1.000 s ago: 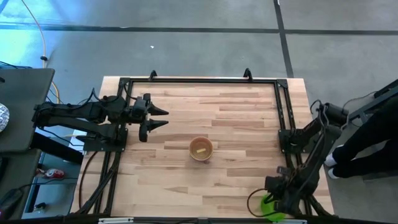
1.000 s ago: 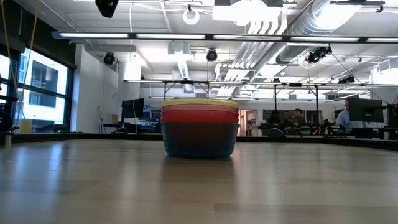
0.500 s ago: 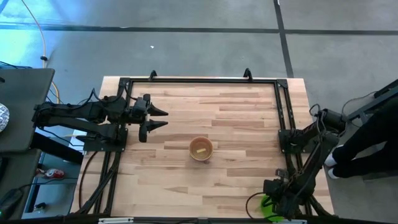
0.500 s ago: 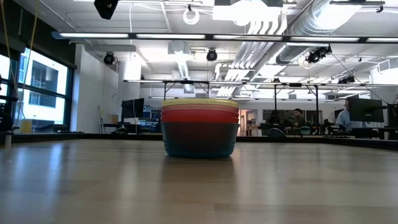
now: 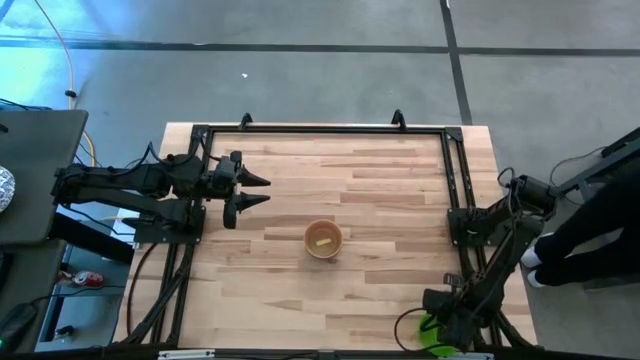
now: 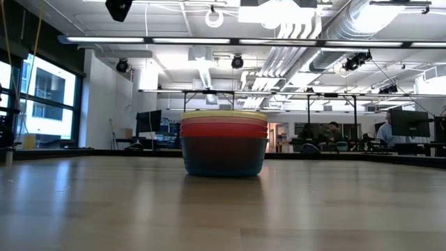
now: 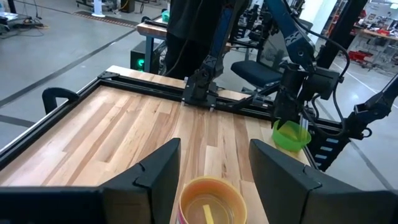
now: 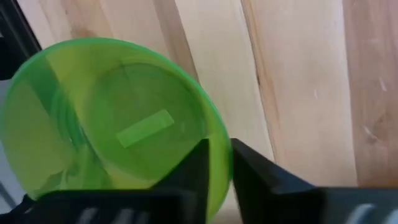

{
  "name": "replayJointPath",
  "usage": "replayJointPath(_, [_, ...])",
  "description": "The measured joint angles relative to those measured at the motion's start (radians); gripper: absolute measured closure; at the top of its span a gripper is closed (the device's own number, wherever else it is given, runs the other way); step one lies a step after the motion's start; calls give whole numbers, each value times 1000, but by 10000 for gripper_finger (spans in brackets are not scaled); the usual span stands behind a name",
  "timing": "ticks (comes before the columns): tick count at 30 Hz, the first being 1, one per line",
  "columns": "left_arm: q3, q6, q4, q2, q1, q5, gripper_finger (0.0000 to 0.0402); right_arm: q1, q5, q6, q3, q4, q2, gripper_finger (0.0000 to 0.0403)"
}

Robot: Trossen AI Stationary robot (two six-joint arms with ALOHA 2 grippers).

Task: Nest bowls inside each other
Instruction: Stack the green bowl on top of the yellow bowl

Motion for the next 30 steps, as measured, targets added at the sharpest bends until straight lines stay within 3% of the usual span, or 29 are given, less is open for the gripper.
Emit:
replayJointPath(4, [0, 2, 0, 0, 0, 0, 220, -13, -19, -1, -1, 11, -9, 395])
replayJointPath(12, [0, 10, -8, -2, 0, 19, 220, -76, -19, 20, -1, 22, -45, 399])
replayJointPath(18, [0, 35, -118, -29, 0, 20, 220, -150, 15, 29, -1, 43, -91, 402])
replayJointPath(30, [0, 131, -240, -176, 1, -4, 220, -322, 76, 21, 35, 67, -173, 402])
